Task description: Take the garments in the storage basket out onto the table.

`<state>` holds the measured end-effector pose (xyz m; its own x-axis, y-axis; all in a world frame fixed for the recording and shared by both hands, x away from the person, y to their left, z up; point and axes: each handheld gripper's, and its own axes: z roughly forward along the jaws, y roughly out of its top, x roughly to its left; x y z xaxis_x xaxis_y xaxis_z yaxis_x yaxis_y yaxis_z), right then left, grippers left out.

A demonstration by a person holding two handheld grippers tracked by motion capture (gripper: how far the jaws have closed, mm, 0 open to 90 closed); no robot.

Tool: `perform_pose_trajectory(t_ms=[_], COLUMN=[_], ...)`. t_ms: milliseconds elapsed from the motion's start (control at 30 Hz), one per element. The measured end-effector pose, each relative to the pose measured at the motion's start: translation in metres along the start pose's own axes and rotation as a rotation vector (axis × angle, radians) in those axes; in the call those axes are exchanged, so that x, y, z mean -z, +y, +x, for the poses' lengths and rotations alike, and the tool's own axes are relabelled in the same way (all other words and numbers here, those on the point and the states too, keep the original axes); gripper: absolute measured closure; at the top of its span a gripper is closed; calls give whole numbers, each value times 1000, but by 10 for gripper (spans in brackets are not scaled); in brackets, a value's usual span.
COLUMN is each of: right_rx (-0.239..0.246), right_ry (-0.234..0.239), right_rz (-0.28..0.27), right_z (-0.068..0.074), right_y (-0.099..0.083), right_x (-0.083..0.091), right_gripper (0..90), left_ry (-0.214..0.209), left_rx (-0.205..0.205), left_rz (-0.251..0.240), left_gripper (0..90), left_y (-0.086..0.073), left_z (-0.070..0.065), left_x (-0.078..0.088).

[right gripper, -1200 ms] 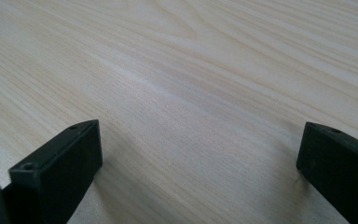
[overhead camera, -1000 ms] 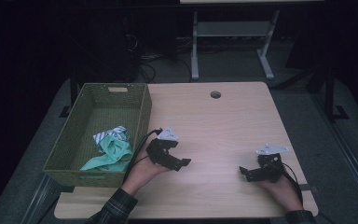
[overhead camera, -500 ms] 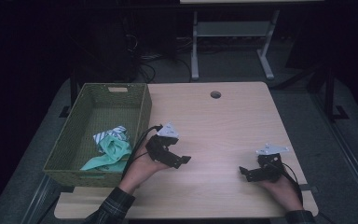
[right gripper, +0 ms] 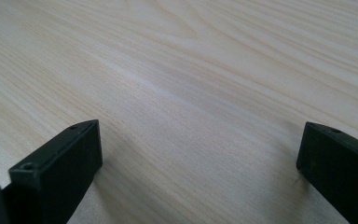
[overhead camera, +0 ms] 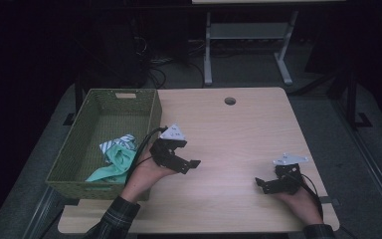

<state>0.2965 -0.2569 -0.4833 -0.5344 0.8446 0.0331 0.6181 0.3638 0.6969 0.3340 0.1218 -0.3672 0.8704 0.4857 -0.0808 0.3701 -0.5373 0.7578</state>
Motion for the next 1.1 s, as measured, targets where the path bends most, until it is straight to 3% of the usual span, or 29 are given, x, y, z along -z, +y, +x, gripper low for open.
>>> perform_pose_trajectory(t_ms=[300, 633, 900, 1100], right_rx=[2, 6, 6, 5], right_ry=[-2, -3, -2, -2], right_rz=[1, -1, 0, 0], right_z=[0, 0, 0, 0], right_y=[0, 0, 0, 0], right_x=[0, 0, 0, 0], right_gripper=[0, 0, 0, 0], left_ry=[-16, 16, 14, 41], left_rx=[-7, 8, 29, 43], left_rz=[-1, -10, -14, -17], left_gripper=[145, 145, 145, 145], left_y=[0, -2, -6, -11], left_z=[5, 16, 23, 31], left_x=[6, 23, 31, 41])
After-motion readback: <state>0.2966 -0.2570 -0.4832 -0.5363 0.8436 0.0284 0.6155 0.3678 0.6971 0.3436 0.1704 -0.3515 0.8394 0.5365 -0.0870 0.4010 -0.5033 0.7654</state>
